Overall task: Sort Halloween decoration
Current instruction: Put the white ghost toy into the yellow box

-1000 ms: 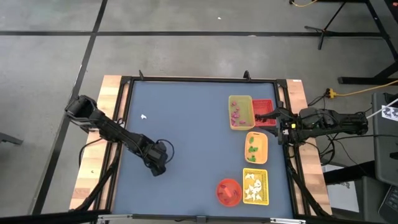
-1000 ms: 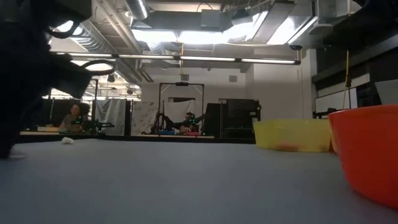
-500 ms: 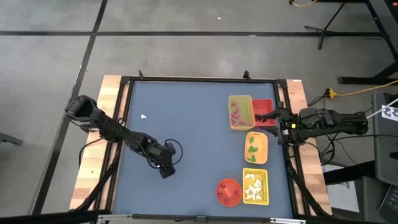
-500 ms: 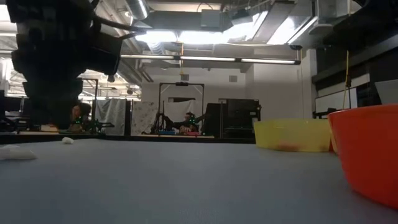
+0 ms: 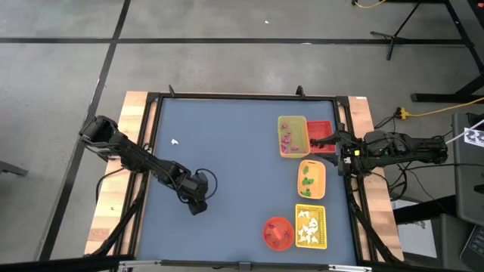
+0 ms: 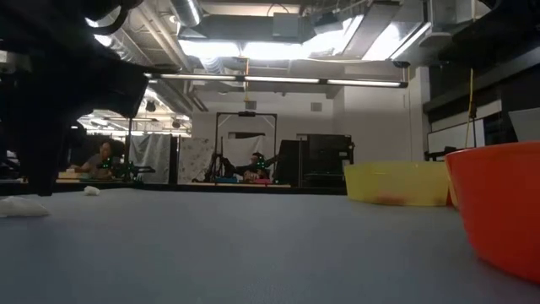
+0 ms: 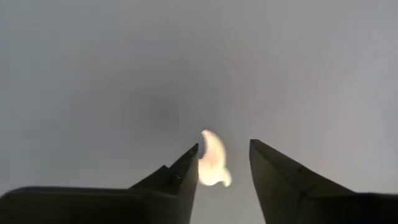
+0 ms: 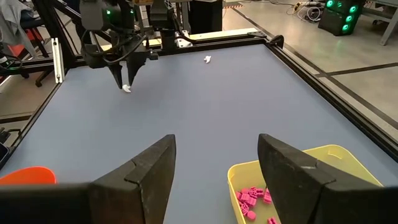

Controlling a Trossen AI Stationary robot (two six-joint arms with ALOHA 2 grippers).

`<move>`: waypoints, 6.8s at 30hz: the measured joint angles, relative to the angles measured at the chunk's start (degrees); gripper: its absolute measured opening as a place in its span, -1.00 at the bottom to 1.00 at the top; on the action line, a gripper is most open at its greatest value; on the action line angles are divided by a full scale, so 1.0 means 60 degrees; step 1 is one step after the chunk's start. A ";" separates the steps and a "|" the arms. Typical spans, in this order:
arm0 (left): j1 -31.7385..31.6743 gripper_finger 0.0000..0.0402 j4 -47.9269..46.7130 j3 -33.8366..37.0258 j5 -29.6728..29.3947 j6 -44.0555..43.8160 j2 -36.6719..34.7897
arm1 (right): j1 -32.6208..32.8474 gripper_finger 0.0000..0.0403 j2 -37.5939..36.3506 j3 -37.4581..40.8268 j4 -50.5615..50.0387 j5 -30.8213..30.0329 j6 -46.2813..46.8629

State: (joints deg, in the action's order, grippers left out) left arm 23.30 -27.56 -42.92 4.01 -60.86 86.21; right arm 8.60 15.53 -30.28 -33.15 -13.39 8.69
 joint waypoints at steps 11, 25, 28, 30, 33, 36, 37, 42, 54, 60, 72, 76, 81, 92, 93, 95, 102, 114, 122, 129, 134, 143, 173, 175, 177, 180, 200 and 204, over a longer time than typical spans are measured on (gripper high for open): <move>0.0717 -0.06 -0.0102 0.0296 -0.0389 0.0004 0.0170 | 0.0000 0.12 0.0000 0.0000 -0.0004 0.0000 0.0000; 0.1079 -0.15 0.0063 0.0291 -0.1237 -0.0004 0.0481 | 0.0000 0.12 0.0000 0.0000 -0.0006 0.0004 0.0000; 0.1076 -0.26 0.0065 0.0297 -0.1292 -0.0004 0.0488 | 0.0000 0.12 0.0000 0.0000 -0.0007 0.0004 0.0000; 0.1076 -0.34 0.0077 0.0302 -0.1322 0.0000 0.0493 | 0.0000 0.12 0.0000 0.0000 -0.0004 0.0004 0.0000; 0.1072 -0.44 0.0093 0.0310 -0.1363 0.0000 0.0499 | 0.0000 0.12 0.0000 0.0000 -0.0006 0.0004 0.0000; 0.1065 -0.53 0.0125 0.0313 -0.1401 0.0002 0.0506 | 0.0000 0.12 0.0000 0.0000 -0.0007 0.0004 0.0000; 0.1065 -0.56 0.0182 0.0313 -0.1421 0.0004 0.0506 | 0.0000 0.12 0.0000 0.0000 -0.0004 0.0004 0.0000; 0.1058 -0.60 0.0585 0.0321 -0.1691 0.0007 0.0518 | 0.0000 0.12 0.0000 0.0000 -0.0007 0.0004 0.0000; 0.1040 -0.23 0.1003 0.0311 -0.1832 0.0000 0.0530 | 0.0000 0.12 0.0000 0.0000 -0.0004 0.0004 0.0000; 0.1043 -0.16 0.1018 0.0310 -0.2044 0.0007 0.0532 | 0.0000 0.12 0.0000 0.0000 -0.0007 0.0013 0.0000; 0.1039 -0.25 0.0920 0.0284 -0.2147 0.0014 0.0725 | 0.0000 0.12 0.0000 0.0000 -0.0007 0.0175 0.0000; 0.1043 -0.34 0.0923 0.0280 -0.2146 0.0015 0.0816 | 0.0002 0.12 0.0000 0.0000 -0.0007 0.0175 0.0000; 0.1050 -0.47 0.0914 0.0290 -0.2177 0.0015 0.0822 | 0.0000 0.12 0.0000 0.0000 -0.0007 0.0175 0.0000; 0.1076 -0.67 0.0887 0.0306 -0.2197 0.0011 0.0831 | 0.0000 0.12 0.0000 0.0000 -0.0007 0.0175 0.0000; 0.1076 -0.69 0.0887 0.0306 -0.2187 0.0011 0.0833 | 0.0000 0.12 0.0000 0.0000 -0.0007 0.0175 0.0000; 0.1076 -0.72 0.0890 0.0306 -0.2182 0.0008 0.0834 | 0.0000 0.12 0.0000 0.0000 -0.0007 0.0175 0.0000; 0.1079 -0.82 0.0996 0.0303 -0.2128 0.0007 0.0848 | 0.0000 0.12 0.0000 0.0000 -0.0007 0.0175 0.0000; 0.1083 -1.00 0.1088 0.0300 -0.1976 -0.0004 0.0860 | 0.0001 0.12 -0.0001 0.0000 -0.0007 0.0175 0.0000; 0.1020 -0.99 0.0982 0.0245 -0.1842 0.0000 0.0852 | 0.0000 0.12 0.0000 0.0000 -0.0007 0.0175 0.0000; 0.0469 -0.73 0.0534 -0.0418 -0.1510 0.0462 0.0907 | 0.0004 0.12 0.0000 0.0000 -0.0007 0.0175 -0.0002; -0.0031 -0.48 -0.0882 -0.1106 -0.1292 0.0922 0.0889 | 0.0000 0.12 0.0000 0.0000 -0.0007 0.0175 -0.0003; -0.0675 -0.29 -0.3188 -0.1949 0.0073 0.0939 0.0871 | 0.0001 0.12 -0.0001 0.0000 -0.0007 0.0175 -0.0004; 0.0132 -0.30 -0.3545 -0.1963 -0.0565 -0.1856 0.1922 | 0.0002 0.12 -0.0004 0.0000 -0.0040 0.0175 -0.0004; 0.0132 -0.30 -0.3547 -0.1963 -0.0565 -0.1861 0.1978 | 0.0000 0.12 -0.0004 0.0000 -0.0040 0.0175 -0.0004; 0.0132 -0.30 -0.3528 -0.1963 -0.0561 -0.1869 0.1978 | 0.0000 0.12 0.0000 0.0000 -0.0040 0.0175 -0.0004; 0.0132 -0.30 -0.3517 -0.1963 -0.0561 -0.2043 0.1978 | 0.0000 0.12 -0.0003 0.0000 -0.0040 0.0175 -0.0004; 0.0139 -0.60 -0.3444 -0.1967 -0.0539 -0.2091 0.1967 | 0.0004 0.12 -0.0004 0.0000 -0.0040 0.0175 -0.0002; 0.0139 -0.67 -0.3463 -0.1967 -0.0544 -0.2087 0.1967 | 0.0000 0.12 -0.0004 0.0000 -0.0040 0.0175 0.0000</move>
State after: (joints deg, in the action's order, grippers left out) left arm 24.14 -48.34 -54.72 0.75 -73.38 98.02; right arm 8.60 15.51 -30.28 -33.39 -12.34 8.69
